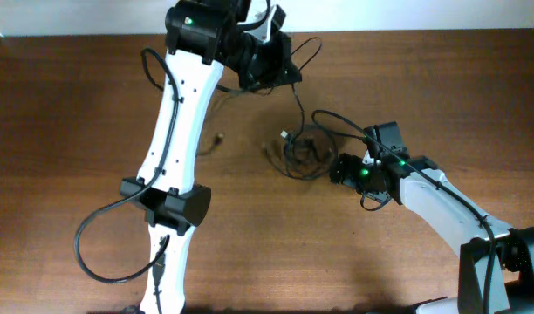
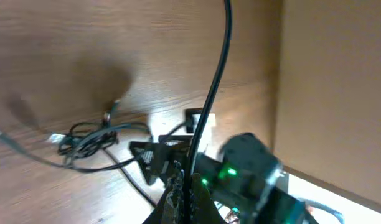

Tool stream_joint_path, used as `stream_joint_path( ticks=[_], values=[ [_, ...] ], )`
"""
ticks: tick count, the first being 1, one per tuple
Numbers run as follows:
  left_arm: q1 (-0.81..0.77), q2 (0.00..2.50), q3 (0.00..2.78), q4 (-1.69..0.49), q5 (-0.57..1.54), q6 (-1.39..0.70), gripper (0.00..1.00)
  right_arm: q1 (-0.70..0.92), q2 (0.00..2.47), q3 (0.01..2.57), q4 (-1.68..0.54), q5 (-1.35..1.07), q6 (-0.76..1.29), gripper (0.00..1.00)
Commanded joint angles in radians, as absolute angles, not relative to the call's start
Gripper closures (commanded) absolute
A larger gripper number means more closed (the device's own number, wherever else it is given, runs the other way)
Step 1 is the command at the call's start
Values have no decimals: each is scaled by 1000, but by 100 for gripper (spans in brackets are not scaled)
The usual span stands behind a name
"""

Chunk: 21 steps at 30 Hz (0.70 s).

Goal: Untangle cables
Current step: 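Drag the cable with the left gripper to the upper left corner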

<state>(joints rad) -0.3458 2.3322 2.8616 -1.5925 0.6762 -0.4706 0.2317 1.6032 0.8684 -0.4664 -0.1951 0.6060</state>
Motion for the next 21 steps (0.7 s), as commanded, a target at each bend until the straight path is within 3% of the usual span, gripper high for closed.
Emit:
stream_joint_path(
  ticks=[1, 4, 12, 14, 18, 20, 21],
  values=[
    [-342, 2316, 3005, -1592, 749, -447, 100, 234, 1608, 875, -473, -162, 606, 11],
    [-330, 2299, 3129, -1593, 748, -458, 100, 234, 1609, 875, -484, -129, 607, 11],
    [-209, 2214, 3133, -1611, 684, -459, 100, 234, 1610, 875, -482, -134, 607, 11],
    [-262, 2214, 3095, -1688, 475, -458, 100, 234, 1610, 875, -432, -328, 494, 11],
    [-392, 2214, 3009, -1685, 355, -440, 100, 235, 1610, 875, -320, -704, 393, 10],
    [-406, 2214, 3009, -1688, 94, -500, 100, 235, 1610, 875, -296, -829, 344, 4],
    [-406, 2214, 3009, -1688, 70, -526, 100, 235, 1610, 875, -279, -868, 344, 4]
  ],
)
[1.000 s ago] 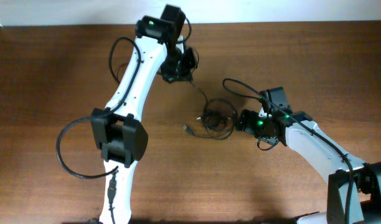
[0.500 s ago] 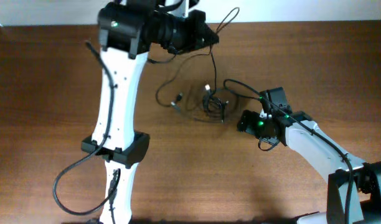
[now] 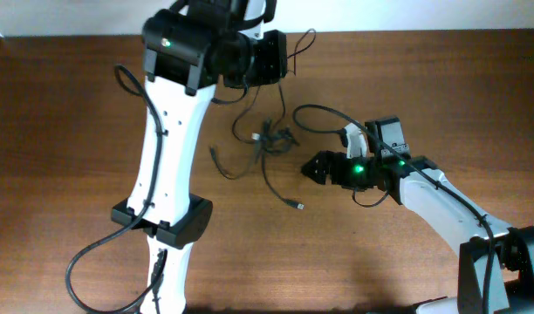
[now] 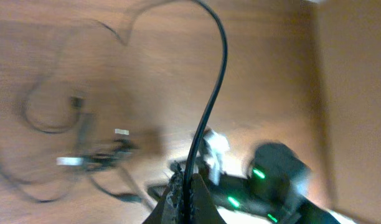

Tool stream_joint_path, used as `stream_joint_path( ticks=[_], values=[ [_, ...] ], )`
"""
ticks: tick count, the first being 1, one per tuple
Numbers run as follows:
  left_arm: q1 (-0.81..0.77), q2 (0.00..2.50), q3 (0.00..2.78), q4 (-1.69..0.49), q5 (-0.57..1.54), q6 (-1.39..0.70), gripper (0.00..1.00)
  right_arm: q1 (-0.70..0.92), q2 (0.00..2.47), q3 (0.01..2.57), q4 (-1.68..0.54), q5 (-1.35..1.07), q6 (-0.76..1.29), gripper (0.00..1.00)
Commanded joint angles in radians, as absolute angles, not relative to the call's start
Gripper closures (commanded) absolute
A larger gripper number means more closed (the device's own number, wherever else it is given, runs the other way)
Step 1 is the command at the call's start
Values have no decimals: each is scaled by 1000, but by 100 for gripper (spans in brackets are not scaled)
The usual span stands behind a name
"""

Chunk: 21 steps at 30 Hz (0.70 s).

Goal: Untangle cables
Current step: 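Drag the cable with the left gripper to the upper left corner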

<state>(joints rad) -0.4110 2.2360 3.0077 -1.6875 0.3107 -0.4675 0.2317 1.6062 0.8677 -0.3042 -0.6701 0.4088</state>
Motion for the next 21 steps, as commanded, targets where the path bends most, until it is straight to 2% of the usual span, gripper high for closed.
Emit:
stream_joint_path(
  ticks=[1, 3, 7, 12, 18, 21],
  values=[
    [-406, 2214, 3009, -1687, 168, -535, 100, 235, 1610, 875, -249, -903, 345, 3],
    [-406, 2214, 3009, -1673, 296, -534, 100, 235, 1610, 875, -202, -896, 361, 3],
    [-406, 2214, 3009, -1686, 390, -534, 100, 235, 1610, 875, -171, -694, 520, 3],
    [-406, 2214, 3009, -1674, 483, -538, 100, 289, 1610, 875, -46, -673, 568, 3],
    [-406, 2214, 3009, -1669, 513, -557, 100, 379, 1612, 875, -75, -202, 667, 4],
    [-405, 2214, 3009, -1681, 512, -556, 100, 377, 1612, 875, -193, -31, 679, 14]
  ],
)
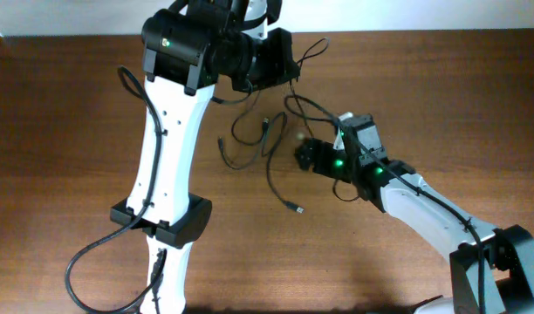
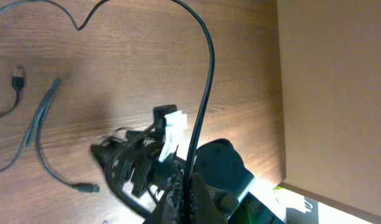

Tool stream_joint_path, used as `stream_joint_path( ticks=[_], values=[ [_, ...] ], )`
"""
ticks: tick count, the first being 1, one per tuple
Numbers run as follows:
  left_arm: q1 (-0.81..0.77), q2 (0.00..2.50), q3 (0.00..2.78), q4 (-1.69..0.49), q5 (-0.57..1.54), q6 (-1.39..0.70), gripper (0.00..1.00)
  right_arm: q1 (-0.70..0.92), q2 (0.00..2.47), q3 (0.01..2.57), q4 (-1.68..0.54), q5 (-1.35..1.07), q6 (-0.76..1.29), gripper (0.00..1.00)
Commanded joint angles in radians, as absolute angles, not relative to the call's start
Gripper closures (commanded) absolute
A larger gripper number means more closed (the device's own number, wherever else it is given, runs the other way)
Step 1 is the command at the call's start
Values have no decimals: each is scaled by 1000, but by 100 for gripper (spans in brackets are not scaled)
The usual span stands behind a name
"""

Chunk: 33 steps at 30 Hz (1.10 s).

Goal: Untangle cables
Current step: 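Drag the cable with the left gripper to the upper left corner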

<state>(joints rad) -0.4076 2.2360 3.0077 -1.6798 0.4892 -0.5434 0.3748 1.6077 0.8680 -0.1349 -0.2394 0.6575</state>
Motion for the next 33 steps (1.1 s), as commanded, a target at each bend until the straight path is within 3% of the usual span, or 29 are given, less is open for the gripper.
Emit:
stream_joint_path(
  ticks=[1, 6, 14, 16, 20, 24, 28, 30, 33],
  values=[
    [-403, 2214, 3009, -1681, 509, -556, 100, 375, 1612, 875, -215, -8, 699, 16],
    [-262, 2214, 3009, -1688, 314, -557, 100, 277, 1611, 875, -331, -15, 750, 40],
    [-159, 2214, 3009, -1688, 307, -559, 100, 266, 1611, 875, -326, -71, 749, 39],
    [-176, 2214, 3009, -1688, 306, -559, 100, 266, 1611, 875, -326, -72, 749, 23],
    [-197, 2214, 3009, -1688, 256, -516, 100, 266, 1611, 875, -325, -86, 749, 2],
    [-203, 2214, 3009, -1688, 236, -419, 100, 266, 1611, 875, -318, -98, 749, 1],
    [-203, 2214, 3009, -1688, 35, -421, 100, 267, 1611, 875, -318, -98, 749, 1],
    [-202, 2214, 3002, -1688, -165, -440, 99, 267, 1611, 875, -318, -98, 749, 2],
    [-200, 2214, 2979, -1681, -219, -455, 97, 267, 1611, 875, -318, -98, 749, 2]
  ],
)
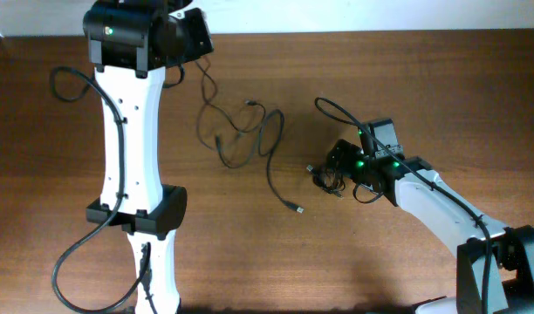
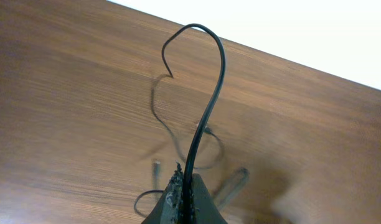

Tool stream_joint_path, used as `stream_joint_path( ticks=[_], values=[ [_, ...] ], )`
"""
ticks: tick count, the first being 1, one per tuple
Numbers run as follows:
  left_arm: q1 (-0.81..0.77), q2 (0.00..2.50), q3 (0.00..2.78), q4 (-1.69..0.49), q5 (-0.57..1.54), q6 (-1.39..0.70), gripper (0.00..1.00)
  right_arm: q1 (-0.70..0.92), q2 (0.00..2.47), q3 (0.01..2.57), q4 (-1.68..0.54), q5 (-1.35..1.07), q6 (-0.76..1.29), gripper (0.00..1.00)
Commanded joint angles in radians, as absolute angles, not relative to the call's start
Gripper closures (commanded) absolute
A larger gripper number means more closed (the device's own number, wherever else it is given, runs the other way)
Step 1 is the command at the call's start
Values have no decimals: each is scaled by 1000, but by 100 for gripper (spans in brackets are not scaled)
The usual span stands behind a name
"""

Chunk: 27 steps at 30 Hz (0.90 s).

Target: Untangle cables

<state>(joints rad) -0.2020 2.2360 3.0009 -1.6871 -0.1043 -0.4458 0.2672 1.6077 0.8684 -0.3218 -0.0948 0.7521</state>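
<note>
My left gripper (image 1: 197, 42) is raised over the far left of the table, shut on a long black cable (image 2: 210, 99). The cable pokes up past the fingertips (image 2: 178, 186) in the left wrist view. Overhead, this cable (image 1: 271, 144) drops from the gripper into loose loops mid-table and ends in a plug (image 1: 298, 208). A small dark cable bundle (image 1: 323, 180) lies apart from it to the right. My right gripper (image 1: 331, 170) sits at that bundle and seems shut on it.
The brown wooden table (image 1: 441, 78) runs to a white wall at the back. A second plug end (image 1: 216, 139) of the loops lies left of centre. My right arm's own lead (image 1: 337, 112) arches above its wrist.
My left gripper went from above the table's middle back to the far left, still holding the cable. The right gripper moved right with the small bundle, now separate from the long cable.
First one tangle lay mid-table by the right gripper, with my left gripper holding a cable above it. Then the tangle sat further left and looser. Later the right gripper was in among it. Now the long cable and the small bundle lie apart.
</note>
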Motion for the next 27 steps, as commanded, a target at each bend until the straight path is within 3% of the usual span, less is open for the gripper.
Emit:
stream_joint_path(
  ticks=[1, 4, 6, 9, 13, 16, 17, 18, 20, 21, 22, 27],
  values=[
    [-194, 2214, 2978, -1675, -226, -456, 97, 267, 1611, 875, -318, -98, 749, 1],
    [-142, 2214, 2971, -1629, -236, -464, 97, 267, 1611, 875, -319, -98, 749, 2],
    [-62, 2214, 2965, -1601, -234, -577, 94, 267, 1611, 875, -318, -98, 749, 2],
    [63, 2218, 2939, -1523, -233, -591, 100, 267, 1611, 875, -318, -98, 749, 1],
    [178, 2218, 2791, -1267, -226, -591, 93, 267, 1611, 875, -318, -97, 749, 1],
    [247, 2218, 2632, -1052, -225, -591, 98, 267, 1611, 875, -323, -98, 749, 1],
    [274, 2218, 2539, -961, -226, -590, 91, 267, 1611, 875, -323, -97, 749, 2],
    [299, 2218, 2449, -870, -230, -564, 77, 267, 1611, 875, -322, -97, 749, 2],
    [344, 2218, 2292, -722, -231, -483, 39, 267, 1611, 875, -323, -97, 749, 1],
    [374, 2218, 2199, -635, -233, -426, 13, 267, 1611, 875, -323, -97, 749, 1],
    [407, 2218, 2138, -597, -233, -416, 1, 267, 1611, 875, -322, -97, 749, 1],
    [501, 2209, 2119, -666, -194, -416, 1, 267, 1611, 875, -310, -97, 749, 1]
  ],
)
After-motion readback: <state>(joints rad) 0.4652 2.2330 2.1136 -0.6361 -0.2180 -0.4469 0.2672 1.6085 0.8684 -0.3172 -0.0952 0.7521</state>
